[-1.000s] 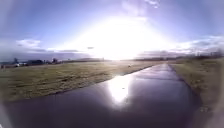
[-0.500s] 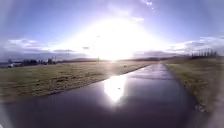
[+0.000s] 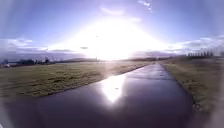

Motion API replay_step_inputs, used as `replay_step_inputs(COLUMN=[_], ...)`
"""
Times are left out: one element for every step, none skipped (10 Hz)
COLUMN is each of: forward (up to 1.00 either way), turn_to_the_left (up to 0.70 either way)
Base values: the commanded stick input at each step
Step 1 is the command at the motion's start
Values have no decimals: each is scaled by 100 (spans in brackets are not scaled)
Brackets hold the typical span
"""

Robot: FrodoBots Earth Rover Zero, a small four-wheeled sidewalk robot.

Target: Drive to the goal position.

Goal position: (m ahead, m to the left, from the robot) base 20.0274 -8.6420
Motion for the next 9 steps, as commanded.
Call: replay_step_inputs(forward=[0, 0, 0, 0, 0, 0, 0, 0, 0], turn_to_the_left=[-100, -100, -100, -100, -100, -100, -100, -100, -100])
